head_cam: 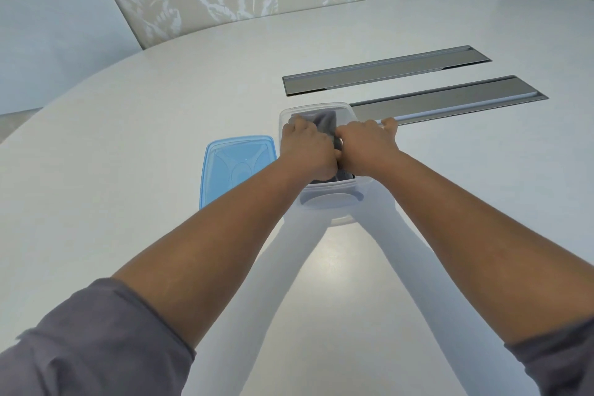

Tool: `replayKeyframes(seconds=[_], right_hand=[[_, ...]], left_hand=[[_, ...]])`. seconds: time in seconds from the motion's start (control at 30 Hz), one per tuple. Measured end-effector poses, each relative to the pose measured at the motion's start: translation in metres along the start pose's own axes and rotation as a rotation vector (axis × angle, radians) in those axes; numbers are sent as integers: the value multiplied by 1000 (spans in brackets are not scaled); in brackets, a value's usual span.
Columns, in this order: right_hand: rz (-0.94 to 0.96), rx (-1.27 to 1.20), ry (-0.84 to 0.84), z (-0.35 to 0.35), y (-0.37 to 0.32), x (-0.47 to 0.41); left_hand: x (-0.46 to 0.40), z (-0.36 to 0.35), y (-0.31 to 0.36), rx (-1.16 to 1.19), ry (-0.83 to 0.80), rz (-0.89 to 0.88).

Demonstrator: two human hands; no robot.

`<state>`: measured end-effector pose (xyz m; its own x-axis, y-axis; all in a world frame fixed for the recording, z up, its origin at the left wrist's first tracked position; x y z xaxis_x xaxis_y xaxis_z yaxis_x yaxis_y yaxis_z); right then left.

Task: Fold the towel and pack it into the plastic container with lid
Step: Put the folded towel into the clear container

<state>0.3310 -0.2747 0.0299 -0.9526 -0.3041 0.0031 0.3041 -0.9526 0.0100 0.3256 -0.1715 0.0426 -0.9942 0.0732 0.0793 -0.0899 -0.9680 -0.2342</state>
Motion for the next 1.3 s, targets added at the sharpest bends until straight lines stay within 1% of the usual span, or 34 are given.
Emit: replayKeyframes(seconds=[0.07, 0.13, 0.2, 0.27, 0.33, 0.43, 0.47, 0.57, 0.67, 0.77, 0.8, 0.83, 0.97, 1.03, 1.1, 1.2, 1.27, 1.3], right_hand=[[-1, -51, 36, 2, -1, 1], [-3, -144, 82, 3, 0, 0], [14, -282, 116, 3, 1, 1], [51, -390, 155, 4, 1, 4], [67, -420, 182, 5, 1, 5], [5, -529, 198, 2, 5, 5], [2, -531, 193, 1, 6, 5], [9, -507, 184, 4, 5, 6], [-8, -590, 211, 9, 5, 10], [-161, -901, 246, 12, 9, 17], [-210, -984, 257, 11, 10, 20], [-247, -1014, 249, 9, 10, 22], [-287, -991, 201, -2, 6, 26], [-286, -947, 189, -3, 5, 26], [-283, -874, 165, -4, 5, 25], [-285, -789, 142, -4, 6, 23], [-283, -752, 130, -4, 6, 22], [-282, -738, 131, -4, 6, 22]], left_hand=[[-4, 2, 2, 50, 69, -43], [-8, 1, 4, 153, 36, -86], [-13, -3, 4, 220, -43, -81], [-17, -9, 5, 222, -107, -62], [-20, -15, 9, 176, -144, -61], [-25, -26, 14, 132, -211, -75], [-27, -29, 14, 132, -229, -72], [-28, -33, 13, 153, -243, -58], [-22, -39, 13, 230, -290, -16], [-19, -43, 15, 279, -334, 16], [-19, -43, 15, 282, -339, 22], [-19, -44, 16, 288, -345, 26], [-17, -45, 16, 298, -376, 27], [-16, -45, 15, 309, -395, 17], [-15, -40, 14, 315, -379, 2], [-8, -14, 10, 335, -250, -96], [-2, 9, 1, 448, -124, -157], [-2, 16, -8, 498, -63, -134]])
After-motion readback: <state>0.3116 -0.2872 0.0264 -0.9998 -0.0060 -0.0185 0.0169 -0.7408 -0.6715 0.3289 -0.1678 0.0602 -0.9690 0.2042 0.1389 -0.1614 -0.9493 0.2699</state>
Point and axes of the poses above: each hand's wrist, its own x-axis away from the middle knuckle, its own z-axis out of the back of the hand, y = z × x, the point moved 6 cm from there along -x, towards the middle knuckle, and after that the axes turned 12 degrees about z, right-handed, at the moved point
